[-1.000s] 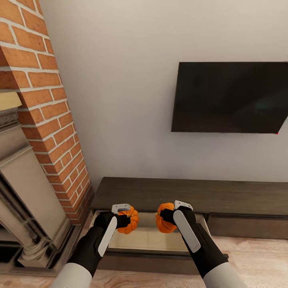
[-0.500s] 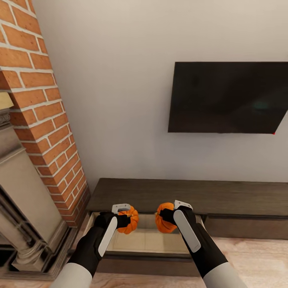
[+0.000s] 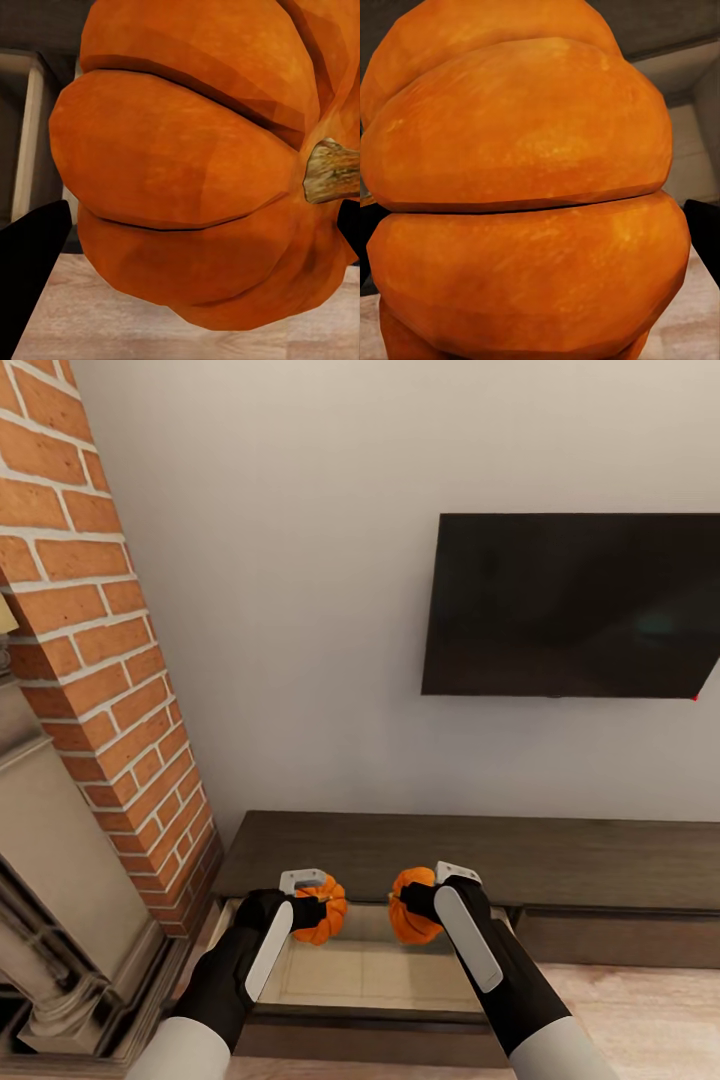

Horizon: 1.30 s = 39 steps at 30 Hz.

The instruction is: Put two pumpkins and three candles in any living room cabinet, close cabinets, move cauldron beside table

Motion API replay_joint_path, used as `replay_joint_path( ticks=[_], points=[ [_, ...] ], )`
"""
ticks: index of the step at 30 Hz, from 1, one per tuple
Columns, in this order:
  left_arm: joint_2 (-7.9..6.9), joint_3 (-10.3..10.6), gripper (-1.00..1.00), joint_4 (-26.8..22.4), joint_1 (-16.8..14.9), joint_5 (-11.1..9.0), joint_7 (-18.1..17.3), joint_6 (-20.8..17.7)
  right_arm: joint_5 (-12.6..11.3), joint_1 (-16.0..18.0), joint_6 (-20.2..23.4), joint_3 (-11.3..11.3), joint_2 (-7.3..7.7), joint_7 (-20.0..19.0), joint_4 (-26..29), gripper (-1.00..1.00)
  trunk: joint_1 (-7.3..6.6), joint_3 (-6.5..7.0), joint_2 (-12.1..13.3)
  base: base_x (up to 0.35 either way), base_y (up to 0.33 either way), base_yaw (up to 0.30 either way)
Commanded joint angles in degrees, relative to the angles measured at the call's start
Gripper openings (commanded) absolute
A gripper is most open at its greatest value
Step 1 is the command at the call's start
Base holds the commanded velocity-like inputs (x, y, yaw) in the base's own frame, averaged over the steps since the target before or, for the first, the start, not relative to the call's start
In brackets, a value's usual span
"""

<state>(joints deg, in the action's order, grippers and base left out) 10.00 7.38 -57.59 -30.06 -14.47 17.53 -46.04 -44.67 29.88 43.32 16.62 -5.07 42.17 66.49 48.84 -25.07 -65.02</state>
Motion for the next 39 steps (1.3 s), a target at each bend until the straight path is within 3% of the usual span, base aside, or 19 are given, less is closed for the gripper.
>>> replay_joint_path(
  ticks=[1, 9, 14, 23, 39],
  points=[
    [0.00, 0.0, -1.00, 0.0, 0.0, 0.1, 0.1, 0.0, -0.1, 0.0, 0.0, -0.1, 0.02, -0.1, 0.0, -1.00, 0.00, 0.00, 0.0, 0.010, 0.000, 0.000],
    [0.00, 0.0, -1.00, -0.1, 0.0, 0.1, 0.1, -0.1, 0.0, 0.0, 0.6, -0.4, 0.42, 0.0, -0.4, -1.00, 0.66, -0.54, -1.2, 0.002, 0.000, 0.000],
    [0.00, 0.0, -1.00, -0.1, 0.0, 0.1, 0.1, -0.2, -0.3, 0.0, 2.2, -0.6, 2.04, 0.1, -0.5, -1.00, 1.76, -1.44, -3.2, 0.000, 0.000, 0.000],
    [0.00, 0.1, -1.00, 0.4, 0.0, 0.2, 0.1, -0.1, -0.8, 0.0, 3.6, -5.8, 2.27, 0.2, -0.6, -1.00, 3.73, -3.05, -6.8, 0.000, 0.000, 0.000],
    [0.00, 0.2, -1.00, 1.5, 0.0, 0.6, 0.1, 0.4, -0.6, 0.0, 3.5, -5.5, 1.51, 0.4, -0.9, -1.00, 7.25, -5.92, -13.2, 0.000, 0.000, 0.000]
  ],
)
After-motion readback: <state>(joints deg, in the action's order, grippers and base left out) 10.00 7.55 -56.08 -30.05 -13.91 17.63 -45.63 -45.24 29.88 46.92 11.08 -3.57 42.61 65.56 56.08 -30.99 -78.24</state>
